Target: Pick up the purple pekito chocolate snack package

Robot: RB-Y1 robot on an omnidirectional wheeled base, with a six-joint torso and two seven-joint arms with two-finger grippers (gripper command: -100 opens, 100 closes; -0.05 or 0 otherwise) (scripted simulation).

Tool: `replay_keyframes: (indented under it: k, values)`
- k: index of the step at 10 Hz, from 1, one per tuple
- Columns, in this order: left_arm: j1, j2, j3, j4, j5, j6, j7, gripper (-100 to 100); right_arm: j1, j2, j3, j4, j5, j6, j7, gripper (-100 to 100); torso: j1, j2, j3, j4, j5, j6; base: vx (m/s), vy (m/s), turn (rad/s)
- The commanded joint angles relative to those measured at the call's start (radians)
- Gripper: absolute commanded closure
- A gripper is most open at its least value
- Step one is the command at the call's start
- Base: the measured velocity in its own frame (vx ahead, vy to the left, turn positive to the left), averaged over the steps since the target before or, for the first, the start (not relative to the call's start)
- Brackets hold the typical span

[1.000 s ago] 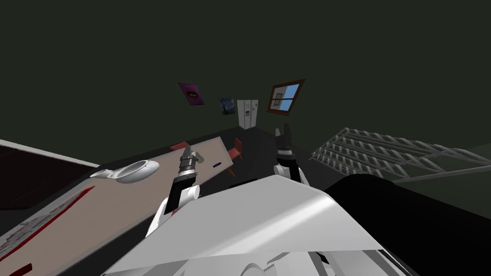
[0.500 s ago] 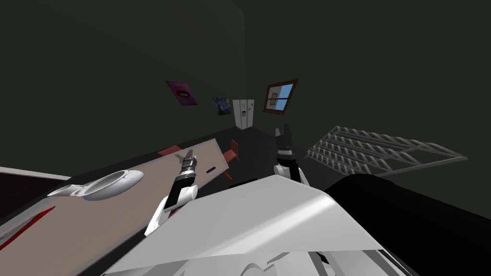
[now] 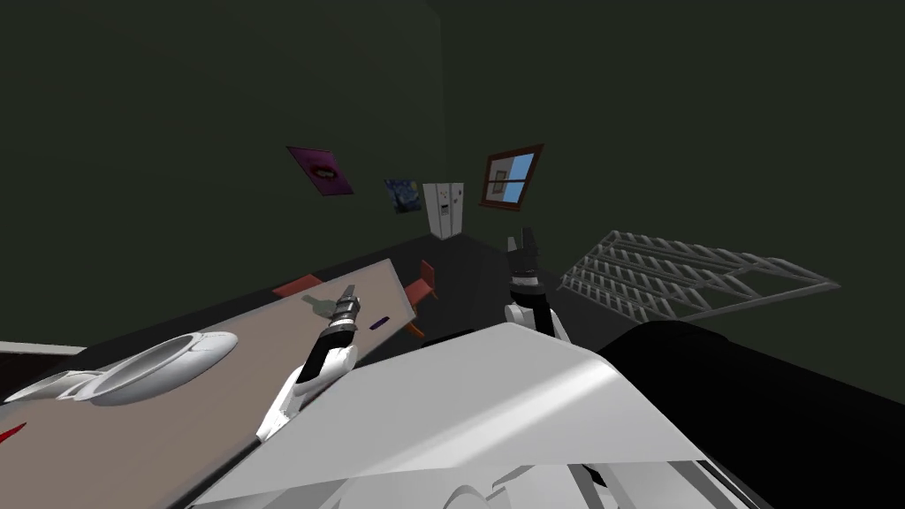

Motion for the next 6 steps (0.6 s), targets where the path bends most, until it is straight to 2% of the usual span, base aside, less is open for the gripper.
replay_keyframes:
  k: [1, 2, 3, 6]
  values:
    - [-0.027, 0.012, 0.012, 0.050, 0.015, 0.050, -0.002, -100, 0.000, 0.000, 0.000, 0.000, 0.000, 0.000, 0.000, 0, 0.000, 0.000, 0.000, 0.000, 0.000, 0.000, 0.066, -0.050, -0.096]
    - [-0.027, 0.012, 0.012, 0.062, 0.015, 0.069, -0.002, -100, 0.000, 0.000, 0.000, 0.000, 0.000, 0.000, 0.000, 0, -0.001, 0.000, 0.000, 0.000, 0.000, 0.000, 0.060, -0.038, -0.052]
    - [-0.043, 0.028, 0.024, 0.093, 0.032, 0.104, 0.000, -100, 0.000, 0.000, 0.000, 0.000, 0.000, 0.000, 0.000, 0, 0.000, 0.000, 0.000, 0.000, 0.000, 0.000, 0.084, -0.050, -0.090]
    - [-0.060, 0.044, 0.036, 0.170, 0.049, 0.173, 0.003, -100, 0.000, 0.000, 0.000, 0.000, 0.000, 0.000, 0.000, 0, -0.001, -0.001, 0.000, 0.000, 0.000, 0.000, 0.070, -0.045, -0.069]
